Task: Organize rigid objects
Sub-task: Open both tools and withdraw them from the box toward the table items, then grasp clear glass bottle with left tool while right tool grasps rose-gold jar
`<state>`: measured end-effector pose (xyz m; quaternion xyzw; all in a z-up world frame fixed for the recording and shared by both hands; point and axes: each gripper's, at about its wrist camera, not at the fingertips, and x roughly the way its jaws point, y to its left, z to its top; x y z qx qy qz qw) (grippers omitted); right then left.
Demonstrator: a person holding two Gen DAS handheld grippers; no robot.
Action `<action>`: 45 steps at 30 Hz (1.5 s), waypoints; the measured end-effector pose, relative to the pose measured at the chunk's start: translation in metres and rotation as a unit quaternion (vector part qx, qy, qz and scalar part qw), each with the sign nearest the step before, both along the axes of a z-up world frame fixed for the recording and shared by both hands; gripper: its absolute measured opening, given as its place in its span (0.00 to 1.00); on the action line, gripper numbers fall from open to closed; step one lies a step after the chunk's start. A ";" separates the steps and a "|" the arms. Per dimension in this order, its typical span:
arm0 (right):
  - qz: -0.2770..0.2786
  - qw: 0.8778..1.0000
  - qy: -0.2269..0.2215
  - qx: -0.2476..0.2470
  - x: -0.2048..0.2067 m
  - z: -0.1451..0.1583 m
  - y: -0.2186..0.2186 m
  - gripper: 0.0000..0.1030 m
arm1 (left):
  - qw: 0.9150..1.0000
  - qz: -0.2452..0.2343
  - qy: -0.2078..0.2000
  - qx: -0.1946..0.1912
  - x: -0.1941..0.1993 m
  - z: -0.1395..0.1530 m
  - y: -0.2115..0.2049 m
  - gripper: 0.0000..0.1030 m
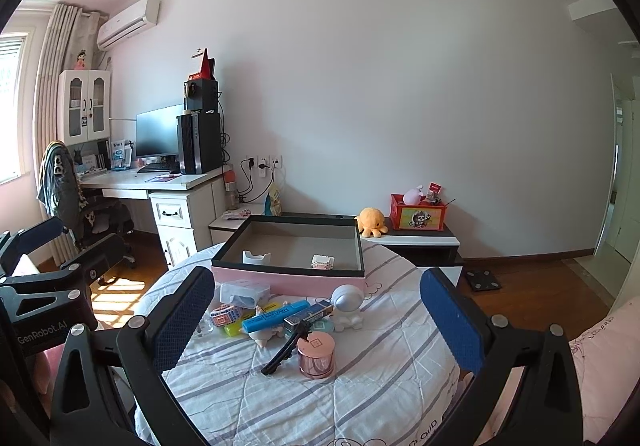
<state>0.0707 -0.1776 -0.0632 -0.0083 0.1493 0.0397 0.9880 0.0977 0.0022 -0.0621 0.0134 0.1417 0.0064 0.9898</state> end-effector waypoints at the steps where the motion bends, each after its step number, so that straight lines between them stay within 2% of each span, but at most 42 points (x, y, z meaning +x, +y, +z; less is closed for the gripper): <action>1: 0.000 1.000 0.002 0.000 0.001 -0.001 0.000 1.00 | 1.000 0.001 0.002 -0.001 0.001 -0.001 0.001 1.00; 6: -0.007 1.000 0.017 0.001 0.012 -0.011 -0.005 1.00 | 1.000 0.008 0.020 0.000 0.014 -0.014 0.007 1.00; 10: -0.017 0.999 0.043 0.001 0.026 -0.030 -0.014 1.00 | 0.998 0.012 0.055 0.000 0.032 -0.035 0.012 1.00; 20: -0.025 0.985 0.172 0.000 0.085 -0.121 -0.030 1.00 | 0.988 0.004 0.153 0.006 0.078 -0.101 0.015 1.00; 26: 0.000 0.978 0.211 0.008 0.117 -0.156 -0.027 0.99 | 0.982 0.013 0.190 -0.003 0.101 -0.125 0.024 1.00; 32: 0.032 0.974 0.222 0.025 0.143 -0.168 -0.026 0.89 | 0.977 0.020 0.211 -0.010 0.120 -0.139 0.035 1.00; 33: 0.040 0.973 0.224 0.026 0.146 -0.169 -0.026 0.81 | 0.977 0.019 0.214 -0.009 0.123 -0.142 0.035 1.00; 34: 0.051 0.972 0.226 0.030 0.149 -0.171 -0.026 0.65 | 0.976 0.019 0.218 -0.009 0.127 -0.145 0.034 1.00; 35: 0.059 0.971 0.228 0.032 0.152 -0.172 -0.024 0.54 | 0.975 0.018 0.222 -0.009 0.130 -0.148 0.033 1.00; 36: 0.055 0.972 0.228 0.025 0.152 -0.174 -0.024 0.47 | 0.974 0.015 0.228 -0.009 0.133 -0.152 0.032 1.00; 45: 0.062 0.973 0.221 0.033 0.152 -0.173 -0.034 0.47 | 0.963 0.013 0.268 0.019 0.173 -0.182 0.019 0.99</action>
